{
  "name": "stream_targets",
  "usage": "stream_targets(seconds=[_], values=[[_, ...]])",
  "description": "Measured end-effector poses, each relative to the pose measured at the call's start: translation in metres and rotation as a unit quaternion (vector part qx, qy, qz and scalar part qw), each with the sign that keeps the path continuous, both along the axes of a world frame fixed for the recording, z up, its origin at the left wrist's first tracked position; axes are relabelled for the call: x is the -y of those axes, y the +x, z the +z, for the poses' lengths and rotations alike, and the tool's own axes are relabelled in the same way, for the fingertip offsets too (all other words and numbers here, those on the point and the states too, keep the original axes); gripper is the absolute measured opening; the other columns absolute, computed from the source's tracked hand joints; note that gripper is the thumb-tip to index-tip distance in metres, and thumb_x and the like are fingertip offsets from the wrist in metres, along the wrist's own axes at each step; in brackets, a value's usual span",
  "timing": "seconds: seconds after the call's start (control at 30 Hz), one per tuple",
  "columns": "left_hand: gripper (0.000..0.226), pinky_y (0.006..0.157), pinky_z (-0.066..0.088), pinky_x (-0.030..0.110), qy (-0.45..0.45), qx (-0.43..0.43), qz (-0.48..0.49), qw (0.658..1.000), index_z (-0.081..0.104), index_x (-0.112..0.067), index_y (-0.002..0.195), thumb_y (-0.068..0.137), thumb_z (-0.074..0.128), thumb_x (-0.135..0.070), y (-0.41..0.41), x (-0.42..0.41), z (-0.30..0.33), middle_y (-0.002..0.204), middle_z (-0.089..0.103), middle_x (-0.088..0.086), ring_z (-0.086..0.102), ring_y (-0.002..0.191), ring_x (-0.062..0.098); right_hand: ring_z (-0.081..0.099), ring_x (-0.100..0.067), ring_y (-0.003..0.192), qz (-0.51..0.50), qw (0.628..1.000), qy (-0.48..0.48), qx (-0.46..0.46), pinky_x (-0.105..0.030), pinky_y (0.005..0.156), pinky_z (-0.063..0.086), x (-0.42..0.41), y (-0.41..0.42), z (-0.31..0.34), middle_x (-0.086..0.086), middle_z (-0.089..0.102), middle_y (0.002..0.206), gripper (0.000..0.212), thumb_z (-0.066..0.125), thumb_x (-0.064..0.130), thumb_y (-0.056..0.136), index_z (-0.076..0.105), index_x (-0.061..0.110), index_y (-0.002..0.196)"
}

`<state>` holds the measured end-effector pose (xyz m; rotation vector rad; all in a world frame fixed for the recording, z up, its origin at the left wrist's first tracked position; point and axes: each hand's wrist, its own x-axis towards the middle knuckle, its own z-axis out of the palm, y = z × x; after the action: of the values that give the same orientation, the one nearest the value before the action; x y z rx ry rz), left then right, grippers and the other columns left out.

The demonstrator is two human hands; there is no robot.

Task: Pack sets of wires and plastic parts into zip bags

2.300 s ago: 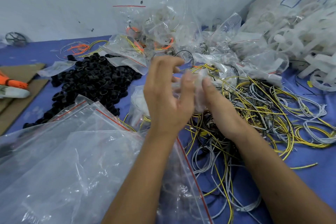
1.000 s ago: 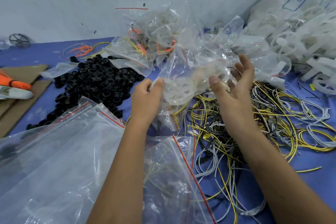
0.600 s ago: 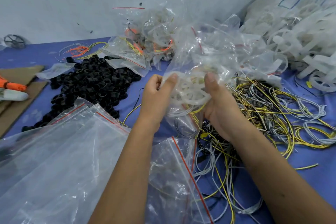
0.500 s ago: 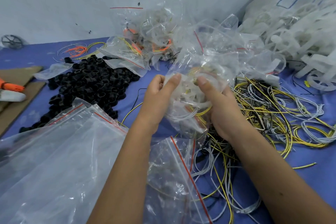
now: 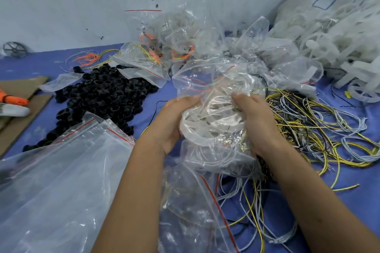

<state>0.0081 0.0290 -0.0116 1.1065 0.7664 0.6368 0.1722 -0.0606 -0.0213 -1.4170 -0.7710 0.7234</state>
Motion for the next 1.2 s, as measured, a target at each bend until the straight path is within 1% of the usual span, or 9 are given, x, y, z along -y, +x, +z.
stream_targets(seconds=[0.13, 0.23, 0.33, 0.43, 0.53, 0.73, 0.97, 1.1, 1.2], values=[[0.027, 0.079, 0.059, 0.036, -0.037, 0.015, -0.066, 0.997, 0.079, -0.013, 0.098, 0.078, 0.068, -0.028, -0.008, -0.006, -0.008, 0.105, 0.074, 0.012, 0.07, 0.093, 0.027, 0.046, -0.002, 0.06, -0.037, 0.997, 0.04, 0.045, -0.052, 0.061, 0.043, 0.004, -0.001, 0.003, 0.015, 0.05, 0.063, 0.033, 0.06, 0.035, 0.099, 0.049, 0.005, 0.091], [0.022, 0.07, 0.062, 0.034, -0.064, 0.009, -0.087, 0.994, 0.081, -0.014, 0.093, 0.078, 0.069, -0.024, -0.009, -0.009, -0.014, 0.1, 0.077, 0.009, 0.075, 0.084, 0.023, 0.049, -0.014, 0.055, -0.02, 0.995, 0.082, 0.056, -0.034, 0.051, 0.044, 0.004, 0.003, 0.006, 0.004, 0.053, 0.056, 0.054, 0.058, 0.049, 0.099, 0.057, 0.009, 0.062], [0.039, 0.082, 0.06, 0.044, -0.056, -0.006, -0.102, 0.993, 0.075, -0.011, 0.107, 0.078, 0.077, -0.036, -0.007, -0.009, -0.021, 0.115, 0.069, 0.016, 0.068, 0.095, 0.03, 0.05, -0.021, 0.049, 0.028, 0.994, 0.103, 0.005, -0.028, 0.052, 0.044, 0.002, 0.011, 0.008, -0.007, 0.055, 0.055, 0.065, 0.058, 0.059, 0.094, 0.067, 0.003, 0.064], [0.048, 0.085, 0.062, 0.043, -0.034, 0.011, -0.072, 0.997, 0.081, -0.017, 0.1, 0.079, 0.073, -0.059, -0.002, -0.012, -0.023, 0.117, 0.074, 0.009, 0.071, 0.103, 0.028, 0.05, -0.017, 0.053, 0.0, 0.992, 0.106, 0.065, -0.029, 0.055, 0.042, -0.001, 0.015, 0.005, -0.004, 0.056, 0.056, 0.052, 0.066, 0.046, 0.096, 0.069, 0.001, 0.069], [0.033, 0.072, 0.062, 0.035, -0.021, 0.078, 0.033, 0.996, 0.082, -0.02, 0.084, 0.092, 0.066, -0.047, 0.003, -0.019, -0.023, 0.096, 0.078, 0.006, 0.076, 0.085, 0.021, 0.042, -0.015, 0.058, -0.034, 0.985, 0.119, 0.117, -0.029, 0.058, 0.036, -0.004, 0.018, -0.001, -0.008, 0.048, 0.061, 0.043, 0.069, 0.027, 0.098, 0.059, -0.007, 0.074], [0.028, 0.062, 0.051, 0.029, 0.091, 0.073, 0.133, 0.984, 0.068, -0.026, 0.066, 0.094, 0.07, -0.024, -0.003, -0.029, -0.033, 0.07, 0.068, -0.005, 0.064, 0.063, 0.01, 0.055, -0.01, 0.062, -0.071, 0.979, 0.148, 0.118, -0.026, 0.061, 0.048, -0.007, 0.025, -0.005, 0.0, 0.065, 0.068, 0.014, 0.075, 0.018, 0.094, 0.073, 0.015, 0.08], [0.022, 0.061, 0.054, 0.025, 0.151, 0.112, 0.189, 0.964, 0.056, -0.016, 0.082, 0.1, 0.062, -0.005, -0.004, -0.028, -0.031, 0.074, 0.066, -0.004, 0.063, 0.066, 0.01, 0.069, -0.015, 0.07, -0.106, 0.971, 0.156, 0.144, -0.032, 0.07, 0.058, -0.011, 0.034, -0.004, 0.004, 0.073, 0.073, 0.02, 0.075, 0.01, 0.091, 0.072, 0.026, 0.08], [0.015, 0.065, 0.055, 0.025, 0.139, 0.125, 0.155, 0.97, 0.062, -0.018, 0.088, 0.098, 0.064, -0.006, -0.004, -0.026, -0.028, 0.084, 0.07, 0.001, 0.068, 0.076, 0.014, 0.069, -0.019, 0.074, -0.041, 0.982, 0.146, 0.116, -0.031, 0.063, 0.056, -0.013, 0.038, 0.004, -0.006, 0.075, 0.088, 0.004, 0.077, 0.019, 0.091, 0.074, 0.019, 0.093], [0.008, 0.067, 0.056, 0.026, 0.131, 0.126, 0.156, 0.971, 0.066, -0.019, 0.092, 0.099, 0.066, -0.014, -0.001, -0.026, -0.025, 0.087, 0.075, 0.001, 0.069, 0.075, 0.014, 0.07, -0.018, 0.076, -0.026, 0.983, 0.151, 0.105, -0.027, 0.059, 0.055, -0.018, 0.042, 0.01, -0.007, 0.076, 0.09, 0.012, 0.074, 0.026, 0.095, 0.073, 0.015, 0.097]])
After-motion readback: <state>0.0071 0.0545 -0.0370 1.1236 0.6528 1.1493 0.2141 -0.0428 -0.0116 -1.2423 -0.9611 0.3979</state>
